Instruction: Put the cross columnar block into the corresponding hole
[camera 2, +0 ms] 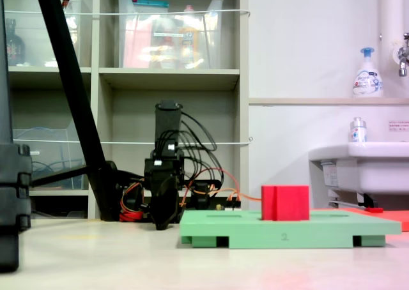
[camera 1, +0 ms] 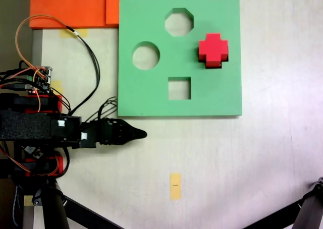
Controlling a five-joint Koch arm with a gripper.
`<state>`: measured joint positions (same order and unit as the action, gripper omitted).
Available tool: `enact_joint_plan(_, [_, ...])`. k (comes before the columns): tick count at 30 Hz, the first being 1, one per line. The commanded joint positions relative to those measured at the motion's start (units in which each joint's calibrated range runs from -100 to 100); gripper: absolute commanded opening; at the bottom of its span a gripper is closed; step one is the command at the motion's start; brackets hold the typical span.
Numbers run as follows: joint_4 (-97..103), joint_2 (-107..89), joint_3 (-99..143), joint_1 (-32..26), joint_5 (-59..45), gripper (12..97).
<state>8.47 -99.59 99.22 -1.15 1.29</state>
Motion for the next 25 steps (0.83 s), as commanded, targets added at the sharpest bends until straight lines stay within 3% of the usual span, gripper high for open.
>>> enact_joint_plan(1, [-5.92, -0.41, 0.78, -0.44, -0.1, 50.1])
enact_joint_plan(25, [-5.72, -0.41, 0.78, -0.39, -0.15, 50.1])
